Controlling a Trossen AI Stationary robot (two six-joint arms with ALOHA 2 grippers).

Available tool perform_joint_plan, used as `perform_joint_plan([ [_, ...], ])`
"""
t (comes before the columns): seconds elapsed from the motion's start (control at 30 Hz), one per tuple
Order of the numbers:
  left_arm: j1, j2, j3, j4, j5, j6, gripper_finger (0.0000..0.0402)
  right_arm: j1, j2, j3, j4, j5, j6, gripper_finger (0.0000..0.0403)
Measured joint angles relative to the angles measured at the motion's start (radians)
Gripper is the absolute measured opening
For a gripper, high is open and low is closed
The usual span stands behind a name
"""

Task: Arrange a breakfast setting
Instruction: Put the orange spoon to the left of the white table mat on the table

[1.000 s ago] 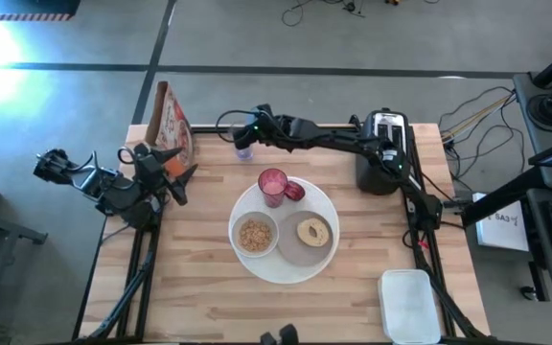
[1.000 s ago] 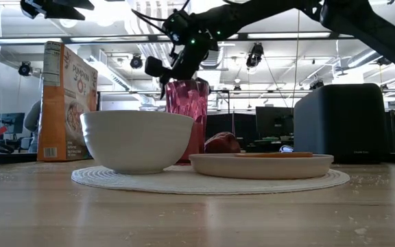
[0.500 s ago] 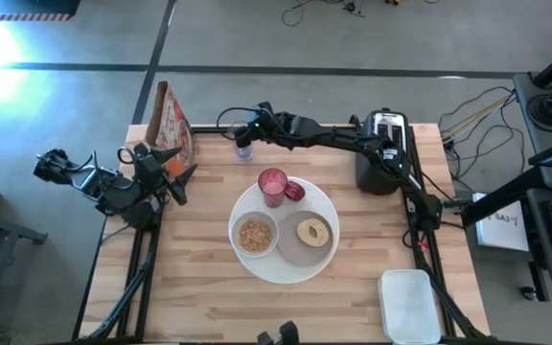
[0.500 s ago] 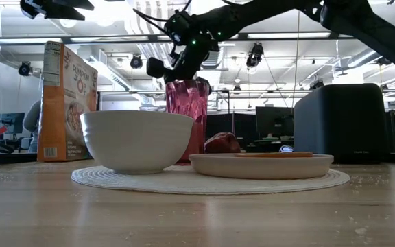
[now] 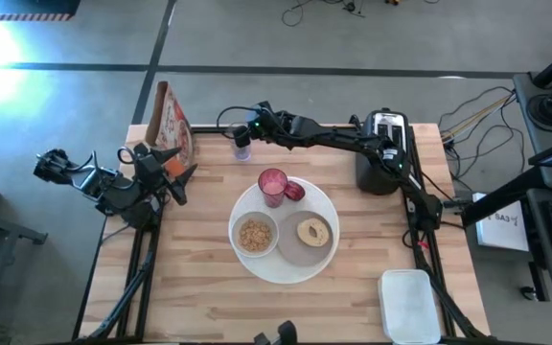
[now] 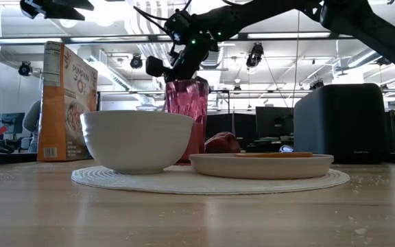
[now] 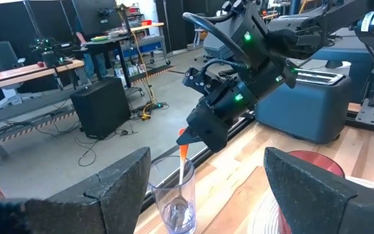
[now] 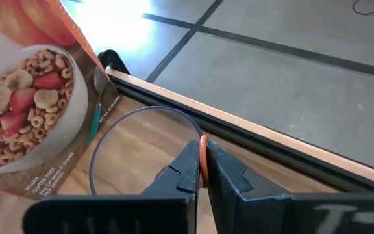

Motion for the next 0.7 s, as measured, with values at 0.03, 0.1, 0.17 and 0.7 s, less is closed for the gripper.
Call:
perform_joint_plan([
  [0.03,0.0,0.0,0.0,-0.001,0.0,0.0,0.0283,0.0,0.0,0.0,0.001,-0.001,-0.001,0.001],
  [0.1,0.0,0.0,0.0,-0.003,0.0,0.0,0.0283,0.0,0.0,0.0,0.003,-0.002,-0.002,0.0009],
  [0.17,0.0,-0.001,0.0,-0.003,0.0,0.0,0.0283,0.0,0.0,0.0,0.003,-0.004,-0.003,0.0009],
  [0.7,0.0,-0.024,0.0,-0.003,0.0,0.001,0.0283,0.004,-0.056,-0.001,0.003,-0.053,-0.06,0.0009],
])
